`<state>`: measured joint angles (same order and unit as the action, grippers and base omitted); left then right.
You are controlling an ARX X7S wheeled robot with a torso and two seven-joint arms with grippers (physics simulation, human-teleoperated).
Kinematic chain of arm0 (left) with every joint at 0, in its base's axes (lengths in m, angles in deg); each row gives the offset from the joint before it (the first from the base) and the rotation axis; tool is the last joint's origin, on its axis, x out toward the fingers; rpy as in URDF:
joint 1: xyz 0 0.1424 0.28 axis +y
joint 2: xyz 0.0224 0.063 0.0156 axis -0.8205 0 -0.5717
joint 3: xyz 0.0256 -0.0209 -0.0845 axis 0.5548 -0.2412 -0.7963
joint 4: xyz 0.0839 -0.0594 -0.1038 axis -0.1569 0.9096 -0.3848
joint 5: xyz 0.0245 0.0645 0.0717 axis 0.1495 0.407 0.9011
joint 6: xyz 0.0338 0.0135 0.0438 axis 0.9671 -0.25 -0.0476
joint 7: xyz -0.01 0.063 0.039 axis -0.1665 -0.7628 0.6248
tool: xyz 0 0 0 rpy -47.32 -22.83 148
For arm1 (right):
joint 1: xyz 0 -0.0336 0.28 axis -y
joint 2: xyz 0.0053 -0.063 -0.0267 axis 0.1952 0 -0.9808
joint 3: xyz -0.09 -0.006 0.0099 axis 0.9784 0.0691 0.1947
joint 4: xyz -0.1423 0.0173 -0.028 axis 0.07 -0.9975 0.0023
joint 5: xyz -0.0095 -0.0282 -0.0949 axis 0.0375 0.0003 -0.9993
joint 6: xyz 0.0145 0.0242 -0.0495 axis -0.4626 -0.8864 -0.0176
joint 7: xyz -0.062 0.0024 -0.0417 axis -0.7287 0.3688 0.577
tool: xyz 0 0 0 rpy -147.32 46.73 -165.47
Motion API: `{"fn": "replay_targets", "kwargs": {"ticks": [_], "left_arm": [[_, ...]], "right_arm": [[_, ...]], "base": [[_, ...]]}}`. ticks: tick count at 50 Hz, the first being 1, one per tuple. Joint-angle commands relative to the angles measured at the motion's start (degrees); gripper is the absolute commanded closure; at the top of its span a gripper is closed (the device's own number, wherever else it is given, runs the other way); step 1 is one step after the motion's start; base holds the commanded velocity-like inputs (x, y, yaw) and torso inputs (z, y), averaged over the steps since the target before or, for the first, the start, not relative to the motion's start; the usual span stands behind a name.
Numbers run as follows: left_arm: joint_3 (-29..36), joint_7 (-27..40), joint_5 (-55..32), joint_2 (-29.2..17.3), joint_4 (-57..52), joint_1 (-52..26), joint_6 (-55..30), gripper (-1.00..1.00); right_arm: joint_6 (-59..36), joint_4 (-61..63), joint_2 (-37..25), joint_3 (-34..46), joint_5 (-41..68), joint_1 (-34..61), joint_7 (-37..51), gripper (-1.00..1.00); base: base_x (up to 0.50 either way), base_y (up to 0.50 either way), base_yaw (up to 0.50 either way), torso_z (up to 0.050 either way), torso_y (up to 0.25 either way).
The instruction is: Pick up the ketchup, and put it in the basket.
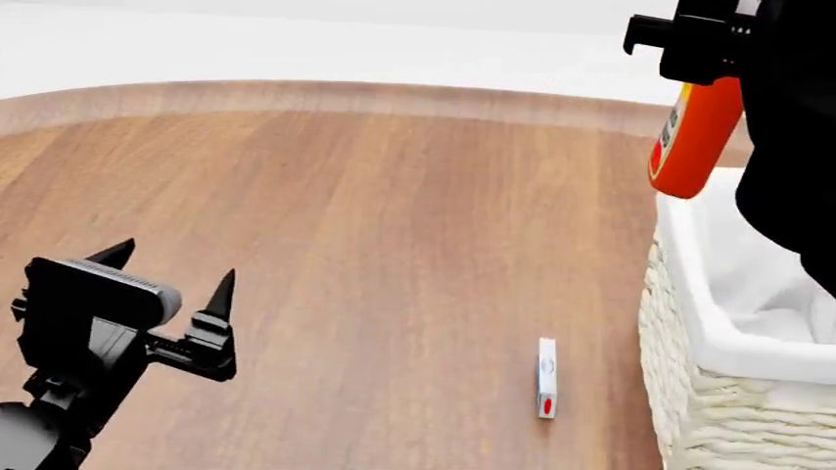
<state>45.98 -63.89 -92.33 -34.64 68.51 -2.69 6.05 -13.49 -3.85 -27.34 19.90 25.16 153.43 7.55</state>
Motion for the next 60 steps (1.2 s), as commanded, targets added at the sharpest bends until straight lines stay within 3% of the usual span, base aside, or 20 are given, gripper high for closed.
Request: {"fn": "replay_targets", "kwargs": {"ticks": [1, 14, 19, 27, 34, 36, 47, 60], "left_arm": [[-2.6, 5.5, -1.0, -1.8, -5.7, 4.1, -1.0, -1.0], [-4.1, 9.4, -1.0, -3.6, -11.1, 7.8, -1.0, -1.0], [-6.1, 8.7, -5.6, -3.6, -12.3, 8.4, -3.5, -1.0], [-6.2, 9.6, -4.5, -5.1, -15.2, 10.5, -2.0, -1.0], [-6.4, 10.5, -3.6, -5.1, -15.4, 11.0, -0.8, -1.0], [-7.7, 9.8, -7.2, -5.0, -16.3, 11.1, -2.6, -1.0], [-6.4, 12.5, -2.9, -5.7, -19.1, 12.1, -1.0, -1.0], [-6.7, 11.9, -3.9, -6.3, -20.4, 13.3, -0.6, -1.0]], "right_arm": [[-0.2, 0.3, -2.6, -0.6, -1.7, 0.1, 0.3, 1.0], [-2.9, 1.6, -6.0, -0.9, -1.8, 1.9, 1.6, 1.0], [-2.1, 0.6, -6.2, -0.6, -2.6, 1.5, 1.2, 1.0], [0.4, -2.4, -5.9, 0.3, -4.7, 1.5, -0.6, 1.0], [3.5, -5.1, -4.7, 1.4, -6.4, -1.1, -2.2, 1.0], [4.9, -6.2, -4.3, 1.5, -6.8, -1.6, -3.0, 1.0], [11.0, -12.9, -1.7, 2.9, -10.0, -2.4, -6.6, 1.0], [19.4, -24.3, 1.4, 4.1, -14.2, -1.8, -10.9, 1.0]], "base": [[0.0, 0.0, 0.0, 0.0, 0.0], [0.0, 0.0, 0.0, 0.0, 0.001], [0.0, 0.0, 0.0, 0.0, 0.0], [0.0, 0.0, 0.0, 0.001, 0.0], [0.0, 0.0, 0.0, 0.0, 0.001], [0.0, 0.0, 0.0, 0.0, 0.0], [0.0, 0.0, 0.0, 0.0, 0.0], [0.0, 0.0, 0.0, 0.0, 0.001]]}}
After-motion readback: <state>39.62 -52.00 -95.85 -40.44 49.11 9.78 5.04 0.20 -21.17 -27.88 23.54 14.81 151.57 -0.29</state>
